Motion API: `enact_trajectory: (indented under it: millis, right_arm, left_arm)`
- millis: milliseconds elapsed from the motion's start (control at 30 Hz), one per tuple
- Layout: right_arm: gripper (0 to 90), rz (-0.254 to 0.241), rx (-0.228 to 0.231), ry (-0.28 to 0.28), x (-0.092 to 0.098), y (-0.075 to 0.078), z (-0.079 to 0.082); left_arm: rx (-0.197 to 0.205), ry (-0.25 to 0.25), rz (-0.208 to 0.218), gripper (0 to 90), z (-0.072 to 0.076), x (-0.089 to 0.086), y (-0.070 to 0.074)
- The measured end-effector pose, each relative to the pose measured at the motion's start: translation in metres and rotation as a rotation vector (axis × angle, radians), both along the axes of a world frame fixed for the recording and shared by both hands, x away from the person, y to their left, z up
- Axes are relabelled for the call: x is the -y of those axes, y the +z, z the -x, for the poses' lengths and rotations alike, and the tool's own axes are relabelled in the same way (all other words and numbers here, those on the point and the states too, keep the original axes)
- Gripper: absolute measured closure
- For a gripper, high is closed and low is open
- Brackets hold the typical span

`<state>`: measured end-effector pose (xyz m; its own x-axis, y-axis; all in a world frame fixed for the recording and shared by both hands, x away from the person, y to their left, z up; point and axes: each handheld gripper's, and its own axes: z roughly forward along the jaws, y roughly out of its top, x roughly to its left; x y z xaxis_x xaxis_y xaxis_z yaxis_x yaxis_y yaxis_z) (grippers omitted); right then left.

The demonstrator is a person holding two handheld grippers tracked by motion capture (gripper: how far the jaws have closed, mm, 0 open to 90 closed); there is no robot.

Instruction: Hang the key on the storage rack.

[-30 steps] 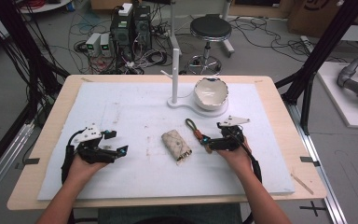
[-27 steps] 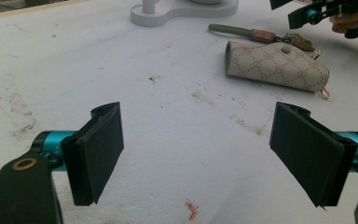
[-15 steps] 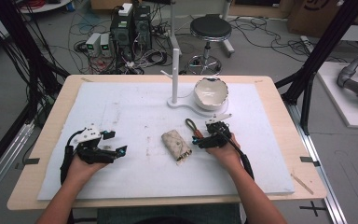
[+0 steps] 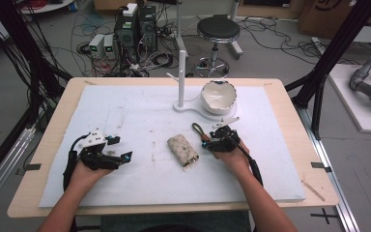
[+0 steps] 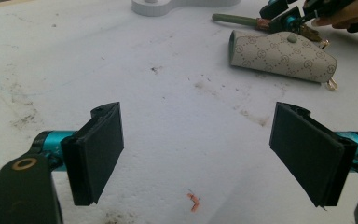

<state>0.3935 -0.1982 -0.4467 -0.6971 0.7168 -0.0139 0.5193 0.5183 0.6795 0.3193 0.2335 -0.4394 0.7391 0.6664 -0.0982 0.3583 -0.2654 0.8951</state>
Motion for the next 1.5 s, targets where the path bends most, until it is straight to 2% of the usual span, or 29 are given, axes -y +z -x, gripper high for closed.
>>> enact_trajectory:
  millis: [33,67,100,367,467,567,600,633,667,700,733,767,833,867,967,1300,1500]
  right_arm:
    - [64.1,-0.001,0.003,0.002,0.001,0.000,0.000]
    - [64.1,-0.001,0.003,0.002,0.001,0.000,0.000]
    - [68.7,-0.005,-0.008,-0.002,0.003,0.001,0.000]
    - [72.5,0.021,0.024,-0.002,0.001,0.003,0.003]
    - [72.5,-0.008,0.069,-0.006,0.003,0.010,0.005]
    - [72.5,-0.051,0.114,-0.011,0.005,0.023,0.010]
    - [72.5,-0.051,0.114,-0.011,0.005,0.023,0.010]
    - [72.5,-0.075,0.159,-0.013,0.006,0.033,0.012]
    - [72.5,-0.075,0.159,-0.013,0.006,0.033,0.012]
    - [72.5,-0.103,0.189,-0.018,0.007,0.043,0.014]
    - [72.5,-0.103,0.189,-0.018,0.007,0.043,0.014]
    - [72.5,-0.132,0.234,-0.025,0.007,0.057,0.013]
    - [72.5,-0.155,0.286,-0.030,0.007,0.068,0.010]
    - [72.5,-0.155,0.286,-0.030,0.007,0.068,0.010]
    - [72.8,-0.198,0.324,-0.056,0.007,0.085,0.002]
    - [73.3,-0.181,0.401,-0.052,-0.008,0.128,-0.009]
    - [73.2,-0.167,0.437,-0.021,-0.025,0.143,-0.014]
  left_arm:
    - [0.001,0.001,0.000,17.5,0.000,0.000,0.000]
    - [0.001,0.001,0.000,17.5,0.000,0.000,0.000]
    - [0.003,0.005,-0.001,17.5,0.001,-0.001,0.000]
    - [0.011,0.014,-0.001,17.5,0.002,-0.002,0.001]
    - [0.010,0.018,-0.008,17.5,0.003,-0.002,0.001]
    - [0.010,0.020,-0.012,17.6,0.004,-0.002,0.000]
    - [0.010,0.020,-0.012,17.6,0.004,-0.002,0.000]
    - [0.012,0.021,-0.014,17.6,0.004,-0.002,0.000]
    - [0.012,0.021,-0.014,17.6,0.004,-0.002,0.000]
    - [0.009,0.026,-0.009,17.6,0.003,-0.002,0.000]
    - [0.009,0.026,-0.009,17.6,0.003,-0.002,0.000]
    - [0.008,0.029,-0.012,17.6,0.003,-0.003,0.000]
    - [0.008,0.037,-0.018,17.6,0.003,-0.002,0.000]
    - [0.008,0.037,-0.018,17.6,0.003,-0.002,0.000]
    - [0.007,0.033,-0.020,17.6,0.003,0.000,-0.001]
    - [0.008,0.029,-0.021,17.6,0.003,0.000,-0.001]
    - [0.010,0.030,-0.021,17.6,0.003,0.000,0.000]
